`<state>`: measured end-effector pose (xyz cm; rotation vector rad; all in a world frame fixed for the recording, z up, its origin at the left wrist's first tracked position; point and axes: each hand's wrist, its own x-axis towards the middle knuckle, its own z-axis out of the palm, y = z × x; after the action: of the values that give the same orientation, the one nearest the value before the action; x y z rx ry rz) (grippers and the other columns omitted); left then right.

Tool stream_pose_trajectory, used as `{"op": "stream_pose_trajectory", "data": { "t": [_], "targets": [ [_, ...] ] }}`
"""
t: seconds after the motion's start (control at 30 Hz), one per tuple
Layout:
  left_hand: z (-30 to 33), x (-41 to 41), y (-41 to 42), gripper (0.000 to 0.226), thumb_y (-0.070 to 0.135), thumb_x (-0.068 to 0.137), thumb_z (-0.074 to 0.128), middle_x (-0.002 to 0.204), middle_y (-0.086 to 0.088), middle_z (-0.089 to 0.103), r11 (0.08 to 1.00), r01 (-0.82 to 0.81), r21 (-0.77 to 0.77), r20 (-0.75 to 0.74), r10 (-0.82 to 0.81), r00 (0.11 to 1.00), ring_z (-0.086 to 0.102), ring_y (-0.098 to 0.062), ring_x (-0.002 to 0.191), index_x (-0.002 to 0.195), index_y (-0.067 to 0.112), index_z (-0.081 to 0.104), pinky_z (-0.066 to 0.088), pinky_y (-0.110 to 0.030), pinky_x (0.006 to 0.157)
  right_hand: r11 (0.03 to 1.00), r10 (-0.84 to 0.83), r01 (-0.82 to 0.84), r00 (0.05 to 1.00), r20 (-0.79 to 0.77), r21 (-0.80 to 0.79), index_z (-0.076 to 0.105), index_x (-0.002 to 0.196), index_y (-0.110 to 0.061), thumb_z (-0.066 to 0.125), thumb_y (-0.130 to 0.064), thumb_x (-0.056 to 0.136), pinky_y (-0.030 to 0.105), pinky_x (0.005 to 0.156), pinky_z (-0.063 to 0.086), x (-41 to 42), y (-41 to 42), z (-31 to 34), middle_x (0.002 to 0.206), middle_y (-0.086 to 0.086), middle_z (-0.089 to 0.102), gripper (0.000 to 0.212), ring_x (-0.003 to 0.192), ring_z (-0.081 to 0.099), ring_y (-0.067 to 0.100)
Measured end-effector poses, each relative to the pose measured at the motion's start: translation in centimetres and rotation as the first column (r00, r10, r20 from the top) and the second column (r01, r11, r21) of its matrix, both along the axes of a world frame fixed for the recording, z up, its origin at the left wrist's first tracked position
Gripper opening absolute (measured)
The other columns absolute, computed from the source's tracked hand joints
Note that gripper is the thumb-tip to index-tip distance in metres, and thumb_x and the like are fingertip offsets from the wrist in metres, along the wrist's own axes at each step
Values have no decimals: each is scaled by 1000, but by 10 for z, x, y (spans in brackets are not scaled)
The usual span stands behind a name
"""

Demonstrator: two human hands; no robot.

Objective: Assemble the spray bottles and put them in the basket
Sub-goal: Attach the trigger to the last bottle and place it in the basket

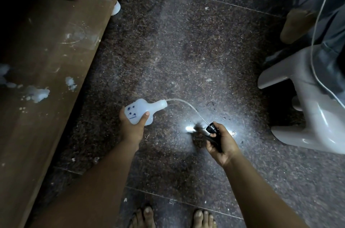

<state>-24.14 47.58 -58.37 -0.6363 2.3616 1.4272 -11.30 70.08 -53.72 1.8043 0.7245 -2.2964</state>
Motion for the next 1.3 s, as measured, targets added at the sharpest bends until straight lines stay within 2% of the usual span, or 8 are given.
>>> {"op": "stream_pose_trajectory", "data": {
  "t": [0.33,0.5,0.67,0.77,0.9,1.0,1.13,1.3],
  "targets": [
    [-2,-5,2,95,27,72,82,145,-13,40,997,66,-36,-14,-66,998,43,-28,130,146,15,25,37,-31,102,999,29,-30,1000,-10,-32,58,76,-14,62,-29,88,16,37,48,-4,2,0,43,-4,54,20,35,53,5],
    [1,2,6,88,21,72,82,135,-2,48,926,376,-6,-105,-375,921,46,-11,122,143,13,31,39,-25,96,927,288,-280,958,4,248,68,88,-11,72,-27,82,22,43,52,-23,-9,4,59,1,65,17,49,64,13],
    [0,13,22,82,34,69,83,125,7,54,924,380,33,-79,-377,923,52,-5,109,137,26,37,45,-27,89,786,458,-394,889,-19,477,69,106,-7,78,-19,76,53,88,55,-48,-27,4,106,19,71,34,98,68,38],
    [2,12,23,81,42,66,83,117,10,55,933,356,45,-25,-355,934,56,-14,107,133,33,38,47,-30,86,760,524,-432,849,-64,486,69,101,-7,78,-10,76,47,73,59,-49,-17,5,99,20,71,27,83,71,34],
    [12,18,21,86,45,65,82,124,7,56,909,417,7,-51,-416,908,55,-13,110,136,33,36,48,-31,87,713,638,-557,768,-64,426,69,96,-2,76,-4,77,22,39,51,-45,0,15,82,17,73,20,56,72,22],
    [20,27,21,83,40,67,82,126,11,54,926,374,52,-109,-367,924,54,-12,117,136,35,36,50,-34,92,705,651,-614,759,22,354,71,82,-7,74,-28,81,17,42,39,-51,-1,22,62,8,71,21,48,63,15],
    [25,39,17,82,29,70,83,130,16,52,924,343,169,-168,-316,934,52,-2,121,138,35,37,51,-39,97,666,744,-746,666,56,21,72,91,-18,66,-34,82,22,49,35,-59,8,29,70,1,72,19,65,58,14],
    [25,46,15,82,33,68,83,127,23,52,935,267,234,-78,-256,964,52,-3,120,136,39,39,52,-44,98,802,580,-574,814,-11,-165,64,116,-11,62,-22,81,18,38,44,-62,3,27,100,15,60,36,72,59,22]
  ]
}}
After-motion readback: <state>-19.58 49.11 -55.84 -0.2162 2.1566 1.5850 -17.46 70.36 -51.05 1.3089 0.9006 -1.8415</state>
